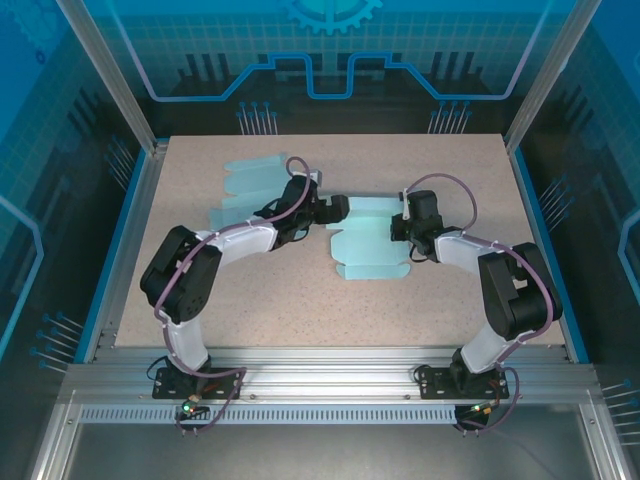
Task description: Fold the paper box
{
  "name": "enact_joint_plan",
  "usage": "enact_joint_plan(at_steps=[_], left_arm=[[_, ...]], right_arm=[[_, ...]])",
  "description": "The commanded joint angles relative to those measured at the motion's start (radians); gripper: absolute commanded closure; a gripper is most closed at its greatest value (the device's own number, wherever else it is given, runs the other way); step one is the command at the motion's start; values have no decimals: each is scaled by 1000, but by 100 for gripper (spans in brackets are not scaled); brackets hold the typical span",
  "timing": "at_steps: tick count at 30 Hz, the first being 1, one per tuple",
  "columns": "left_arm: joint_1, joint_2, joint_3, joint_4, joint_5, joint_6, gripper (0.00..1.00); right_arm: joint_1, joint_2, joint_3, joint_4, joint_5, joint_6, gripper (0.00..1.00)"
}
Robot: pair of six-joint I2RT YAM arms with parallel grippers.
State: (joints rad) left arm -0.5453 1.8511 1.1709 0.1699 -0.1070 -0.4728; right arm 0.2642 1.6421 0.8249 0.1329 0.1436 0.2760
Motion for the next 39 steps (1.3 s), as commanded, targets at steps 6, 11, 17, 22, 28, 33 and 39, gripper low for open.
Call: enact_joint_plan(at_steps=[6, 11, 17, 22, 28, 33, 39], left_arm=[[-31, 45, 41, -3, -53, -12, 1], [-51, 78, 61, -27, -109, -5, 1], [-51, 63, 21, -9, -160, -21, 1], [-51, 57, 8, 31, -154, -26, 1], [-52, 55, -17, 153, -94, -70, 1], [-43, -46, -110, 131, -165, -88, 1], [-15, -195, -329, 157, -166, -172, 1]], right_arm=[[9, -2, -19, 34, -27, -3, 100], [10, -1, -15, 28, -22, 0, 100], [9, 10, -5, 20, -29, -1, 100], [10, 14, 2, 10, -28, -1, 100], [10, 13, 1, 10, -24, 0, 100], [10, 18, 8, 1, -13, 5, 100], [10, 30, 23, -15, -19, 2, 100]])
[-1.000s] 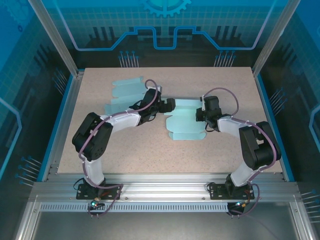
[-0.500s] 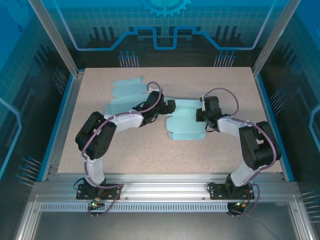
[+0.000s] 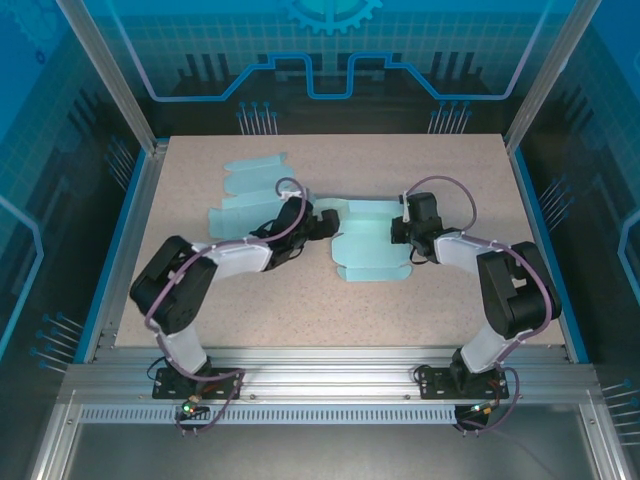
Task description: Fold the paper box
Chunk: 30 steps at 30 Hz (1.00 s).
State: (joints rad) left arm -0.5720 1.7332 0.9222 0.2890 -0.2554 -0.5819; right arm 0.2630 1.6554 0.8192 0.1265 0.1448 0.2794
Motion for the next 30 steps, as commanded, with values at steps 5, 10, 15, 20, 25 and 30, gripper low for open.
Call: enact_joint_plan(at_steps=[5, 10, 15, 20, 25, 30], left_arm=[[11, -114, -181, 59, 53, -144, 1], [12, -36, -200, 227, 169, -190, 10], [-8, 74, -132, 315, 239, -196, 21], [-20, 128, -65, 275, 218, -184, 20], [-19, 176, -29, 282, 227, -185, 19], [-19, 201, 0, 282, 229, -161, 20]], right_arm=[[17, 26, 42, -26, -24, -11, 100], [33, 32, 53, -33, -13, -27, 100], [39, 26, 47, -27, 2, -30, 100], [39, 24, 42, -25, 2, -29, 100], [39, 21, 41, -21, 2, -29, 100], [39, 19, 38, -19, 4, -29, 100]])
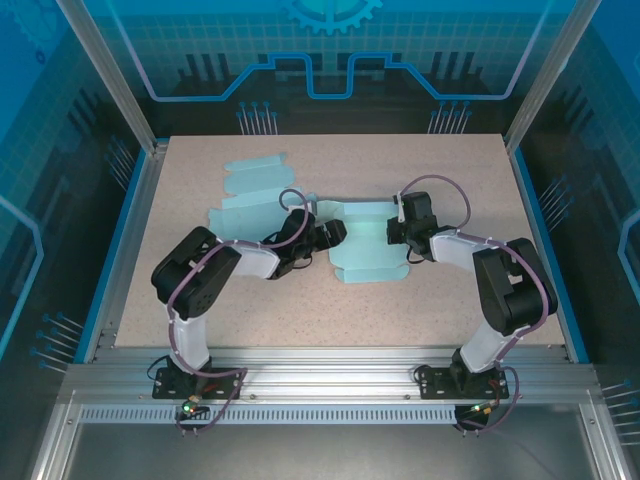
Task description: Fold the paper box
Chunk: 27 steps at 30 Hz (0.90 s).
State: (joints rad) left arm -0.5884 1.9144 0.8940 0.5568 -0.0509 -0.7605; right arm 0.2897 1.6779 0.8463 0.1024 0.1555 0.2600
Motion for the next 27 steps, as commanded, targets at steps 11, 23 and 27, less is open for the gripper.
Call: enact_joint_plan(at_steps=[11, 23, 27], left_arm=[[-10, -21, -9, -29, -66, -4, 19], [-31, 39, 3, 62, 1, 16, 17], [-34, 49, 0, 118, 11, 24, 21]], right_arm=[[12, -4, 8, 8, -6, -8, 100], [12, -6, 7, 11, -7, -8, 100], [13, -6, 8, 11, -5, -8, 100]])
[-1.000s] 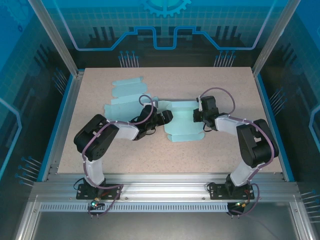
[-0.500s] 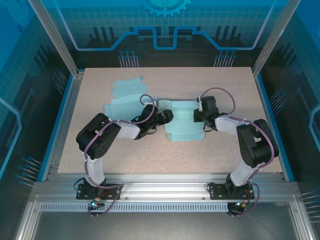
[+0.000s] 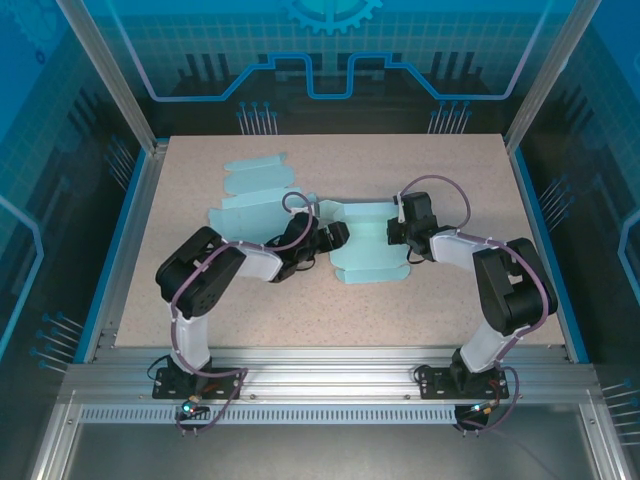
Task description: Fold the paper box
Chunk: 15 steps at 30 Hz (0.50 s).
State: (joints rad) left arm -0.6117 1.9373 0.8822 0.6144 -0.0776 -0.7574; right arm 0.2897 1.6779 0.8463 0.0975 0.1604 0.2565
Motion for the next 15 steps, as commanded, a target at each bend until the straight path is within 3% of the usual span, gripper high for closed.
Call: enact_joint_plan(at_steps=[1, 15], left_arm=[[-10, 23, 8, 77, 40, 23, 23], [-12, 11, 9, 134, 46, 76, 42]], right_arm=[[13, -6, 7, 15, -11, -5, 100], [12, -4, 7, 16, -17, -6, 100]])
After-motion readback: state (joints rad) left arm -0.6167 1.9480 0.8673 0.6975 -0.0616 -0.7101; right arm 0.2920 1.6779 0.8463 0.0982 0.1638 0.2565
